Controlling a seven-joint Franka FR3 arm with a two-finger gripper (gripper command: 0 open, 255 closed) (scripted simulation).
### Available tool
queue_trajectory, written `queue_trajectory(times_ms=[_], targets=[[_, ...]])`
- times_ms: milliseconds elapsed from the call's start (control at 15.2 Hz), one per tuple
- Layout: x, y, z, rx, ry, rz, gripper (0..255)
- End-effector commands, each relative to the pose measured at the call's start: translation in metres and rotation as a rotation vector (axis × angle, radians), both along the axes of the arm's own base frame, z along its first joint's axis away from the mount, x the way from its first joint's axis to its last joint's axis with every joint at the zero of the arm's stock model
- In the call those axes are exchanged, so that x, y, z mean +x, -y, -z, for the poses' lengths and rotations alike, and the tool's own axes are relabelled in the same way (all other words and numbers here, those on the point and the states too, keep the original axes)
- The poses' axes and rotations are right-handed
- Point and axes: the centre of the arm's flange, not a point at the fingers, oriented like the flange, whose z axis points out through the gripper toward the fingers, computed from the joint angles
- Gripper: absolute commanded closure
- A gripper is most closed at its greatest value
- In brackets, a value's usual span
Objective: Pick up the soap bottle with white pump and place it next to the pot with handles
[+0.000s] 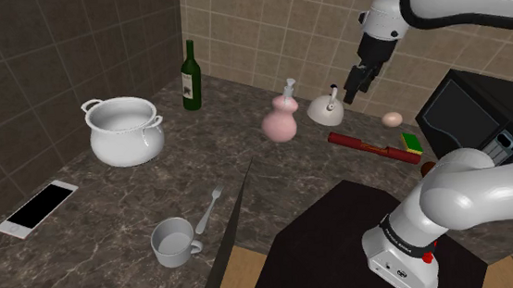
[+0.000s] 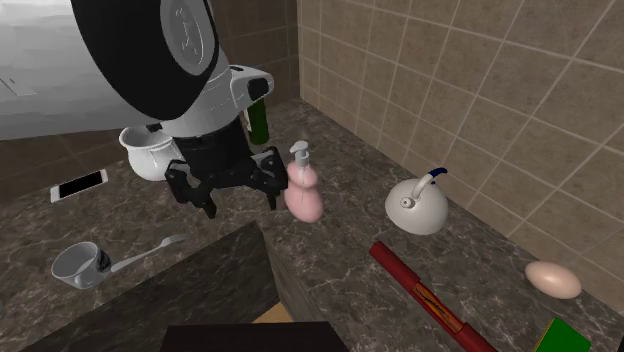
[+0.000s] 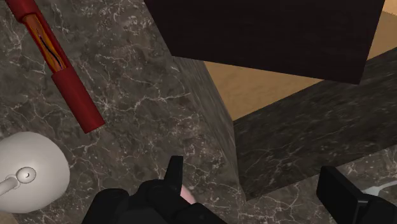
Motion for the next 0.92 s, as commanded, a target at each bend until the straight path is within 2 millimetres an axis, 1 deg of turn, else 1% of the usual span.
queue_trajectory(times_ms=[0, 396, 858], targets=[[0.0, 0.0, 0.0, 0.0, 0.0, 0.0, 0], [0.028, 0.054, 0.05, 0.062, 0.091, -0.113, 0], [0.074, 0.108, 0.108, 0.134, 0.197, -0.245, 0]])
